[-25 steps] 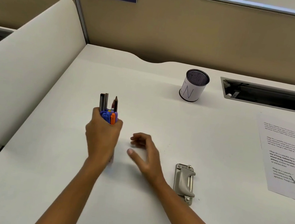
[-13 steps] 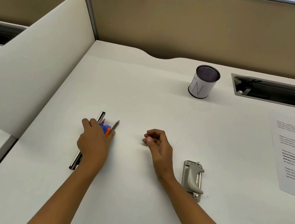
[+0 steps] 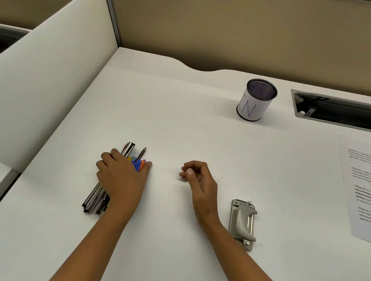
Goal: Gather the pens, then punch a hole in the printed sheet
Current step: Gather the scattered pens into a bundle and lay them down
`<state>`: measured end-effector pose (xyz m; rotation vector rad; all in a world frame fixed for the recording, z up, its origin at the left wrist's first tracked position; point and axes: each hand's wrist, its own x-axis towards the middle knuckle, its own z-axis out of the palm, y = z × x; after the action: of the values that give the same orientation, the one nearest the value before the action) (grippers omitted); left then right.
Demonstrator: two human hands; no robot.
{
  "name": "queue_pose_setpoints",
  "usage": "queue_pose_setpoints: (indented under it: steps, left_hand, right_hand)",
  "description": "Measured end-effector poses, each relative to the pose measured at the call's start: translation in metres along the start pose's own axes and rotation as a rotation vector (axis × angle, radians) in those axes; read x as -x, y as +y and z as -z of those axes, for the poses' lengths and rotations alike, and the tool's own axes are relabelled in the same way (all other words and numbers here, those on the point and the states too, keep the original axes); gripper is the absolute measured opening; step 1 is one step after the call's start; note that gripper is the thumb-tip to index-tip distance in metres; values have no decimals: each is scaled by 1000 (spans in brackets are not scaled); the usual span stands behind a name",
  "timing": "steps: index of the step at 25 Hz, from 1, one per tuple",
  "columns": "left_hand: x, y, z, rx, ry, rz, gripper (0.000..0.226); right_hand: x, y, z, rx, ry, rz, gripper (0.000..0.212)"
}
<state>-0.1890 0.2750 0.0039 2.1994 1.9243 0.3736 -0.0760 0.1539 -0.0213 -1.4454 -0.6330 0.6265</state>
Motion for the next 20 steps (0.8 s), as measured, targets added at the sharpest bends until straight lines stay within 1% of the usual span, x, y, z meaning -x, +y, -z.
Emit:
queue_pose_setpoints:
  steps: [4, 8, 10, 13, 20]
  left_hand:
    - [10, -1, -2, 4, 3, -24, 92]
    - [20, -4, 0, -21, -55, -20, 110]
    - [24, -9, 3, -37, -81, -10, 115]
    - [26, -16, 7, -30, -67, -2, 113]
    - [21, -28, 7, -56, -5, -39, 97]
  right_hand:
    - [0, 0, 0, 7, 1, 13, 18]
    - [0, 0, -1, 12, 0, 15, 18]
    - [0, -1, -1, 16, 2, 17, 18]
    - [0, -1, -1, 23, 2, 16, 18]
    - [0, -1, -1, 14, -1, 9, 18]
